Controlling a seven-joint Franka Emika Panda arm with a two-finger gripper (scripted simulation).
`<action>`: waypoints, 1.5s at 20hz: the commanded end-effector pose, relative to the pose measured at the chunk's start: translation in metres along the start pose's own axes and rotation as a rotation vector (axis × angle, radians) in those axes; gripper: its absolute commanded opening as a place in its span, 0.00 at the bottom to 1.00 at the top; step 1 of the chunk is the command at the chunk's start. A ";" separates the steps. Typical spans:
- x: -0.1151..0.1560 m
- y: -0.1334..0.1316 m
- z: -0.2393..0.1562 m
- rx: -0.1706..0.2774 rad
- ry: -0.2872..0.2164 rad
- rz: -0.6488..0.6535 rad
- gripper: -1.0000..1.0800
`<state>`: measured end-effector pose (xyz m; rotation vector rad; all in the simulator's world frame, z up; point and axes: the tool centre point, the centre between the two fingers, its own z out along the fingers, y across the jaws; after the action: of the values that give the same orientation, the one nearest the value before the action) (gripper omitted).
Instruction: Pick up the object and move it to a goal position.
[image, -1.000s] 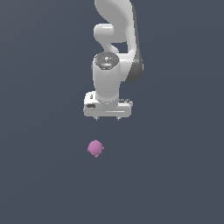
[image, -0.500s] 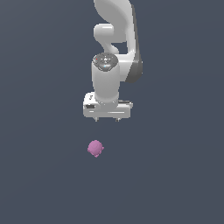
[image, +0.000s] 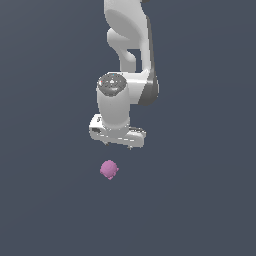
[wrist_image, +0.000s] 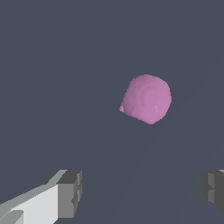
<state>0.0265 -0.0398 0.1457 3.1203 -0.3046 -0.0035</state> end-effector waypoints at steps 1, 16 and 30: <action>0.012 0.005 0.008 0.002 -0.001 0.068 0.96; 0.063 0.032 0.053 0.007 0.000 0.389 0.96; 0.064 0.034 0.082 0.007 0.000 0.408 0.96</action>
<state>0.0837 -0.0858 0.0720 3.0009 -0.9305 0.0018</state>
